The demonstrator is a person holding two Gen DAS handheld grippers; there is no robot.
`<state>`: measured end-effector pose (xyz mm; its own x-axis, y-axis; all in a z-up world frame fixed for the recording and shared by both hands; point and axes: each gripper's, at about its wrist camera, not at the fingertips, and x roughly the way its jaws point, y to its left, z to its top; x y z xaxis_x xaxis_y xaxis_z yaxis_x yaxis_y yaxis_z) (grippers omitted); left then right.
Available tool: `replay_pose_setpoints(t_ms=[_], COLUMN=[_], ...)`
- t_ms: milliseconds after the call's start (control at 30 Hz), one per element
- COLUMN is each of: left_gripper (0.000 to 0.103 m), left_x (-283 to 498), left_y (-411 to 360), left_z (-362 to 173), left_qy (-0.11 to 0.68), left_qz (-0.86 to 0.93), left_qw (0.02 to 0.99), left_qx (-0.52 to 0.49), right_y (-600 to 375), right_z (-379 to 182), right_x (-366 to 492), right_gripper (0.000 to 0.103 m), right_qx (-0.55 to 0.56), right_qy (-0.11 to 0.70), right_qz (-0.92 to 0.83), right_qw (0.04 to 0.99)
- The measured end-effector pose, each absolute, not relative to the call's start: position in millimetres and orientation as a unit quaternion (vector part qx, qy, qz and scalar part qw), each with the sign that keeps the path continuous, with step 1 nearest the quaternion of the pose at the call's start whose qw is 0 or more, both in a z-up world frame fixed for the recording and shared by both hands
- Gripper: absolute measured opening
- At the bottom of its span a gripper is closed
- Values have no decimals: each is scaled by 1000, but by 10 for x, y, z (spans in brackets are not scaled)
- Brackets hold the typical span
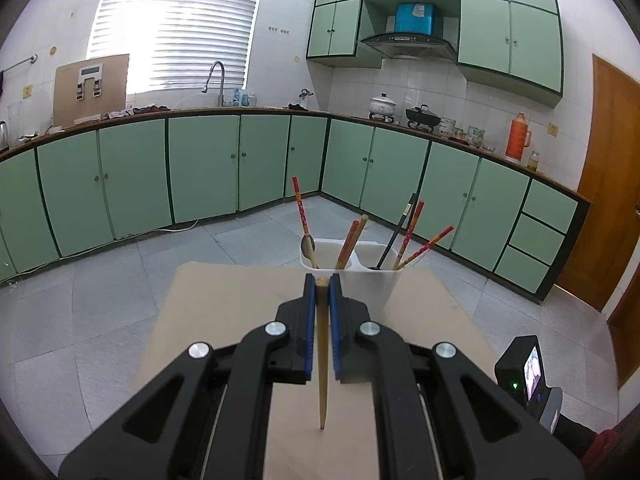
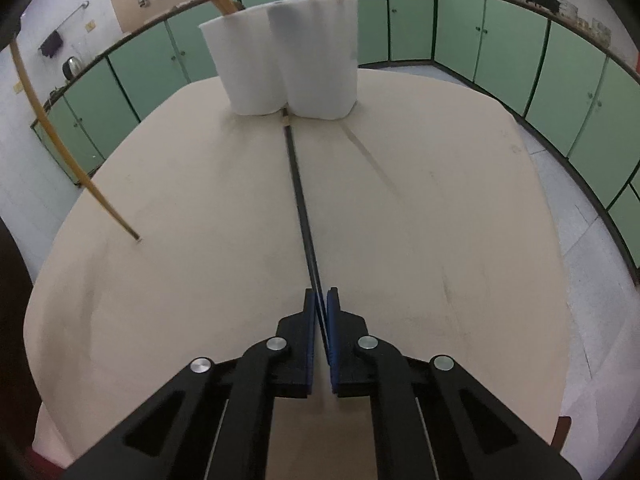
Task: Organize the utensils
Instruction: 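Lower the wooden chopstick with the left tool while the right lowers the black one into the holder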
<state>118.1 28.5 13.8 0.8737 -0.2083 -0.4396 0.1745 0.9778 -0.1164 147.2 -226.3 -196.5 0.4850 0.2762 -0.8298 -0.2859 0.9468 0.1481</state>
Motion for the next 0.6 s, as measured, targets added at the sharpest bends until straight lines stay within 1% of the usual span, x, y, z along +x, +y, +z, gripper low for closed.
replay_pose_setpoints(t_ms=[367,433,467,600], left_gripper=[6,6,6,6], left_x=[1130,1114,1098,1066], left_y=[247,245,241,253], left_z=[129,133,137,155], left_qy=[230,229,228,226], left_qz=[-99,-100,-101,-103], left_qw=[967,967,967,968], left_qx=[-39,-40,-40,-39], right_y=[-2234,-2250,-2262,-2293], right_z=[-1961,-1946,-1941,-1956], right_x=[1006,942,905,707], right_gripper=[5,9,13,13], right_qx=[2,5,6,-2], right_qy=[491,488,486,478], right_qz=[189,190,195,193], right_qw=[850,852,852,857])
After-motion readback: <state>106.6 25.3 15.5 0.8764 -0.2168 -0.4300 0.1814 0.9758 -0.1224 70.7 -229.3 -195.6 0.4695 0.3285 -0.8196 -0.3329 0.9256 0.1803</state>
